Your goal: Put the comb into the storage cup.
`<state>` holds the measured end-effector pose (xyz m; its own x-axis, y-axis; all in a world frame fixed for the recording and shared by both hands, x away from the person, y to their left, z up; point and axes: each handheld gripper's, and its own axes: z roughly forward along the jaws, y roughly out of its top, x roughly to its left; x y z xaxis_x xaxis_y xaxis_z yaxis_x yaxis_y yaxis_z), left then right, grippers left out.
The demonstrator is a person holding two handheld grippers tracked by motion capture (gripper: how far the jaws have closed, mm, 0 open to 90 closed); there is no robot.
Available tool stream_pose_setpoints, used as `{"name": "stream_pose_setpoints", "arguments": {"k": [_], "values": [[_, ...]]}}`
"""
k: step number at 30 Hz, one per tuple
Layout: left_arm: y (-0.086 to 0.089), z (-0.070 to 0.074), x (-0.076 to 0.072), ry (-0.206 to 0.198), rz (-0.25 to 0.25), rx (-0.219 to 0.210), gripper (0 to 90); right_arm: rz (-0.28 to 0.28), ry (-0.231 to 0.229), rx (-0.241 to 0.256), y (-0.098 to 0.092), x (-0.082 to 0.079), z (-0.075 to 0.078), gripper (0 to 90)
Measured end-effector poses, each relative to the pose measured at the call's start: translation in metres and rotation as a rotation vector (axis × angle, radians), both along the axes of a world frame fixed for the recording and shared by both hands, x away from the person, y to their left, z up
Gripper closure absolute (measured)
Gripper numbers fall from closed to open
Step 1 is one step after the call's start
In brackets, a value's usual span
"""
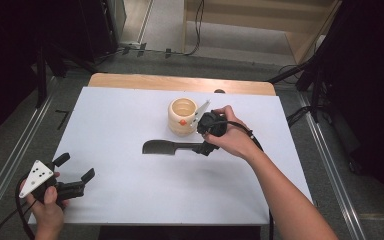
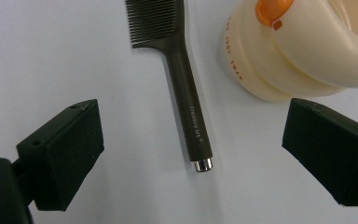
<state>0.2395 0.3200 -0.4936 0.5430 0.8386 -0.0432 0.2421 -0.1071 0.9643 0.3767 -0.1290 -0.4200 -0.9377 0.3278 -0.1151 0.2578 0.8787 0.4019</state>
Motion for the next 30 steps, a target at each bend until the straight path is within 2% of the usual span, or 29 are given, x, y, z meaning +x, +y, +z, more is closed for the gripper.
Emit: {"name": "stream_pose_setpoints", "arguments": {"k": [1,2,5,8,12,16,17,21,23,24,28,30], "values": [[0.0,0.0,0.0,0.0,-0.001,0.0,0.0,0.008,0.001,-0.007,0.002,0.001,-0.001,6.0],[0.0,0.0,0.0,0.0,0.0,-0.001,0.0,0.008,0.013,-0.035,0.005,0.002,-0.002,8.6],[0.001,0.0,0.0,0.0,-0.001,-0.002,0.0,0.017,0.012,-0.056,0.01,0.005,-0.005,10.9],[0.001,0.0,0.0,0.0,-0.004,0.0,0.0,0.014,0.017,-0.067,0.013,0.006,-0.006,10.9],[0.0,0.0,0.0,0.001,-0.005,0.0,0.0,0.008,0.052,-0.077,0.016,0.01,-0.01,11.0],[0.001,0.0,0.0,0.001,-0.005,0.0,0.0,0.009,0.061,-0.087,0.018,0.014,-0.018,23.9],[0.001,0.0,0.0,0.001,-0.005,0.0,0.0,0.009,0.061,-0.087,0.018,0.014,-0.018,23.9],[0.0,0.0,0.0,0.002,-0.005,0.0,0.0,0.031,0.069,-0.148,0.02,0.017,-0.028,36.8],[0.0,0.0,0.0,0.002,-0.006,0.0,0.0,0.028,0.071,-0.143,0.021,0.017,-0.03,38.8],[0.0,0.0,0.0,0.002,-0.005,0.0,0.0,0.035,0.081,-0.151,0.022,0.019,-0.033,44.6],[0.0,0.0,0.0,0.002,-0.004,0.001,0.0,0.043,0.092,-0.157,0.022,0.024,-0.038,51.4],[0.0,0.0,0.0,0.002,-0.004,0.0,0.0,0.038,0.102,-0.159,0.022,0.024,-0.039,51.4]]}}
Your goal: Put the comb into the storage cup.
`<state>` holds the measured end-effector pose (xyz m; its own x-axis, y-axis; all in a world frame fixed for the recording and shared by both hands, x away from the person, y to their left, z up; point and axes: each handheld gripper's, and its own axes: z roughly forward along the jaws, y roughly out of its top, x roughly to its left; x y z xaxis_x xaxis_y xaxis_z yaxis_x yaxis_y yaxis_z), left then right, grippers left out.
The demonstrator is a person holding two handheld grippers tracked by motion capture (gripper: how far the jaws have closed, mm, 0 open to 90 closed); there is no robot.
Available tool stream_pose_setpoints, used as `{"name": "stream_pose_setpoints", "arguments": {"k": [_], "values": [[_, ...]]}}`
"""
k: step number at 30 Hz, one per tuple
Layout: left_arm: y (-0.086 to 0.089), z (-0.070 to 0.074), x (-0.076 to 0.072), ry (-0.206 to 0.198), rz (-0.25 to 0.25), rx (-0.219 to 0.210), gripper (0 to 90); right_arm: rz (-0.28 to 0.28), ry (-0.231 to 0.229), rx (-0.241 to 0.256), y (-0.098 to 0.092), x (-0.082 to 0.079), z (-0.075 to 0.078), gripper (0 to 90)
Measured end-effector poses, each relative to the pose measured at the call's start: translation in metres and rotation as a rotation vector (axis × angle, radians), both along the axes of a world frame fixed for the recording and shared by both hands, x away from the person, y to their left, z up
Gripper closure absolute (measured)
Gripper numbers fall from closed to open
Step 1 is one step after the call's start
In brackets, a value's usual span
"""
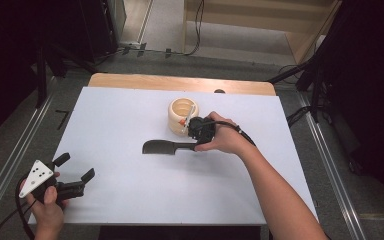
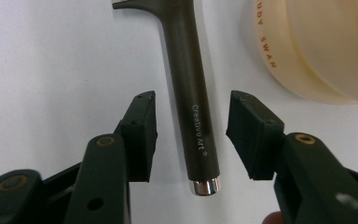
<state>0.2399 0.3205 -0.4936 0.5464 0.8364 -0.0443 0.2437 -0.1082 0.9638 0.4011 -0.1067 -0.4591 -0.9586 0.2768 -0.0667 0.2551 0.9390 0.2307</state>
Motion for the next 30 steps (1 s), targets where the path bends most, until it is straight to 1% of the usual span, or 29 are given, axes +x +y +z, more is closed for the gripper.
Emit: {"name": "stream_pose_setpoints", "arguments": {"k": [4,5,6,9,13,14,15,16,19,20,25,26,27,29,30], "values": [[0.0,0.0,0.0,0.0,-0.001,0.003,0.0,-0.004,0.01,-0.014,0.001,0.003,-0.005,53.3],[0.0,0.0,0.0,0.0,-0.001,0.002,0.0,0.0,0.008,-0.017,0.002,0.004,-0.007,55.9],[0.0,0.0,0.0,0.0,-0.001,0.002,0.0,0.0,0.008,-0.017,0.002,0.004,-0.007,55.9],[0.0,0.0,0.0,0.0,-0.002,0.003,0.0,0.013,0.014,-0.032,0.003,0.006,-0.011,58.2],[0.0,0.0,0.0,0.001,-0.002,0.003,0.0,0.024,0.023,-0.034,0.003,0.007,-0.014,61.6],[0.0,0.0,0.0,0.002,-0.002,0.003,0.0,0.039,0.026,-0.046,0.003,0.008,-0.016,63.7],[0.0,0.0,0.0,0.001,-0.002,0.003,0.0,0.039,0.026,-0.046,0.003,0.008,-0.016,63.7],[0.0,0.0,0.0,0.002,-0.002,0.003,0.0,0.037,0.039,-0.039,0.003,0.009,-0.016,65.8],[-0.001,0.0,0.0,0.001,-0.002,0.003,0.0,0.044,0.053,-0.029,0.002,0.009,-0.017,70.3],[-0.001,0.0,0.0,0.0,-0.003,0.002,0.0,0.048,0.056,-0.034,0.002,0.008,-0.016,70.5],[0.0,0.0,0.0,0.002,-0.003,0.003,0.0,0.052,0.051,-0.029,0.002,0.008,-0.016,71.0],[0.0,0.0,0.0,0.002,-0.003,0.003,0.0,0.063,0.039,-0.031,0.002,0.007,-0.016,71.1],[0.0,0.0,0.0,0.002,-0.003,0.003,0.0,0.059,0.033,-0.025,0.003,0.006,-0.016,71.1],[0.0,0.0,0.0,0.001,-0.003,0.004,0.0,0.067,0.027,-0.031,0.003,0.005,-0.014,71.1],[0.0,0.0,0.0,0.002,-0.003,0.003,0.0,0.071,0.009,-0.023,0.004,0.003,-0.012,71.1]]}}
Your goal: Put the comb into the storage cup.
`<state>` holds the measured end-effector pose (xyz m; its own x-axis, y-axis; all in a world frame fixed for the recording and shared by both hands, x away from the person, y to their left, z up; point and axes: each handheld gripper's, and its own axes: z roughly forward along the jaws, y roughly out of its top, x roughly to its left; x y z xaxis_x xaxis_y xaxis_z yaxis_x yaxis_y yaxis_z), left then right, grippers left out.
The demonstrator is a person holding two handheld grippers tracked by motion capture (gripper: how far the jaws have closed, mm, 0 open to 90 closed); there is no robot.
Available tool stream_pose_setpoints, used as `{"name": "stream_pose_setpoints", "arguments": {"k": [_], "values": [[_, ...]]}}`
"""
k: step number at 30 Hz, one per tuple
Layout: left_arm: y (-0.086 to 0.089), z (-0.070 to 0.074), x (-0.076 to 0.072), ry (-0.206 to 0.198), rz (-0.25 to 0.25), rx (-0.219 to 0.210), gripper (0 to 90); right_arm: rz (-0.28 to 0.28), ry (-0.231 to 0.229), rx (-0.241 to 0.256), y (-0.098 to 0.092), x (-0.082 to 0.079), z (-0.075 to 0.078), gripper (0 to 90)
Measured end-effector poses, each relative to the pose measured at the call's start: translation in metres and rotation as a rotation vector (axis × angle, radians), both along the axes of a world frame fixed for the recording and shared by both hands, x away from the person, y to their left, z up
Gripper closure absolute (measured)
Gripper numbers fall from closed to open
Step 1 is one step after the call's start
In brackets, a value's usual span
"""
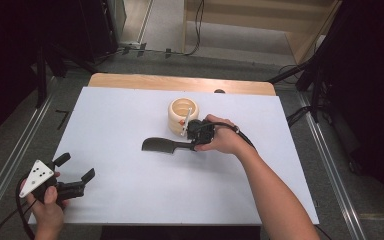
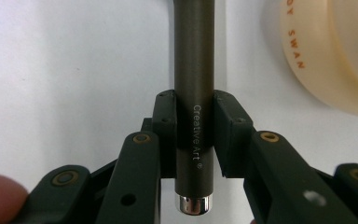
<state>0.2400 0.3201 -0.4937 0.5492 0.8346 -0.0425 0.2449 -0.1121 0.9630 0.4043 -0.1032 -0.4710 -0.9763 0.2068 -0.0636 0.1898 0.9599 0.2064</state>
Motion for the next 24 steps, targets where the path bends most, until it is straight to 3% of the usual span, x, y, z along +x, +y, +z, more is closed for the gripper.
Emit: {"name": "stream_pose_setpoints", "arguments": {"k": [6,8,24], "values": [[0.0,0.0,0.0,0.0,0.0,0.001,0.0,0.007,-0.035,0.072,0.0,-0.006,0.009,71.2],[0.0,0.0,0.0,0.001,0.0,0.001,0.0,0.008,-0.043,0.075,0.0,-0.007,0.011,71.2],[0.0,0.0,0.001,0.004,0.0,0.008,0.0,-0.033,-0.161,0.247,-0.013,-0.024,0.026,71.2]]}}
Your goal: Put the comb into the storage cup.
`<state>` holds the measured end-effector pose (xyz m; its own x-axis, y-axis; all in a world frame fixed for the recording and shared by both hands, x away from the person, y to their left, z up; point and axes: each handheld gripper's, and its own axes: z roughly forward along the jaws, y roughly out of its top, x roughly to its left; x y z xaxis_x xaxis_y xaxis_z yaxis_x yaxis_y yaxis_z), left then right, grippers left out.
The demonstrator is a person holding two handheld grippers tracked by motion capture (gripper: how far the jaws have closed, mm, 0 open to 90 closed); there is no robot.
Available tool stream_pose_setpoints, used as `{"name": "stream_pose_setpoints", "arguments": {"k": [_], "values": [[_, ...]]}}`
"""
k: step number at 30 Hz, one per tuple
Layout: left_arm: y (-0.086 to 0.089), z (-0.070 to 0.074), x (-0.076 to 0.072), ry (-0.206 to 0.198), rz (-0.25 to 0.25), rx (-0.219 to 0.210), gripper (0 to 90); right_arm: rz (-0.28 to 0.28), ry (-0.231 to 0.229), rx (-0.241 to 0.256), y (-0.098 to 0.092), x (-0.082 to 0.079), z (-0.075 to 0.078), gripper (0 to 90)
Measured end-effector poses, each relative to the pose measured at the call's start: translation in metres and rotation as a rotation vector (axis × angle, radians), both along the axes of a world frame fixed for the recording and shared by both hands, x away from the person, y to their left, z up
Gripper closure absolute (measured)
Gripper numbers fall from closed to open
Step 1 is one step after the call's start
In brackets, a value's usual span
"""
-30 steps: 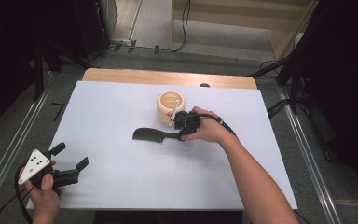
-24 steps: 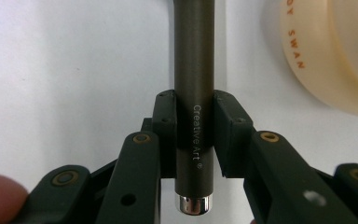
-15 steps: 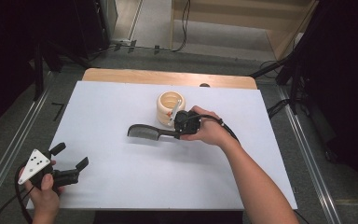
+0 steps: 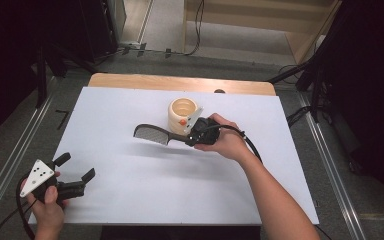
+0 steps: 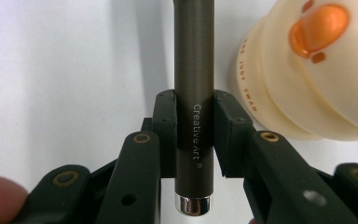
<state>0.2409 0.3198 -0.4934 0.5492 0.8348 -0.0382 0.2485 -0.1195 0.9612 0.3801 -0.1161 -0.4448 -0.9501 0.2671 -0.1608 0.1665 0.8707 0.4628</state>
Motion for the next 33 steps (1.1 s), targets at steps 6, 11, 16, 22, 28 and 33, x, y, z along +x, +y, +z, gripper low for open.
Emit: {"name": "stream_pose_setpoints", "arguments": {"k": [6,11,16,22,28,33], "values": [[0.0,0.0,0.0,0.002,0.001,-0.001,0.0,-0.026,-0.017,0.094,-0.011,-0.006,0.003,71.2],[0.0,0.0,0.0,0.003,0.005,0.0,0.0,-0.047,-0.032,0.146,-0.02,-0.012,0.007,71.2],[-0.004,0.0,-0.001,0.0,0.008,0.031,0.0,-0.076,-0.054,0.209,-0.028,-0.018,0.007,71.2],[-0.008,0.002,0.001,0.009,-0.004,0.057,0.0,-0.11,-0.067,0.284,-0.038,-0.025,0.003,71.2],[-0.007,0.007,0.004,0.027,0.005,0.042,0.0,-0.137,-0.081,0.333,-0.047,-0.031,-0.002,71.3],[-0.016,0.018,0.005,0.012,-0.018,0.007,0.0,-0.154,-0.093,0.379,-0.053,-0.037,-0.006,71.3]]}}
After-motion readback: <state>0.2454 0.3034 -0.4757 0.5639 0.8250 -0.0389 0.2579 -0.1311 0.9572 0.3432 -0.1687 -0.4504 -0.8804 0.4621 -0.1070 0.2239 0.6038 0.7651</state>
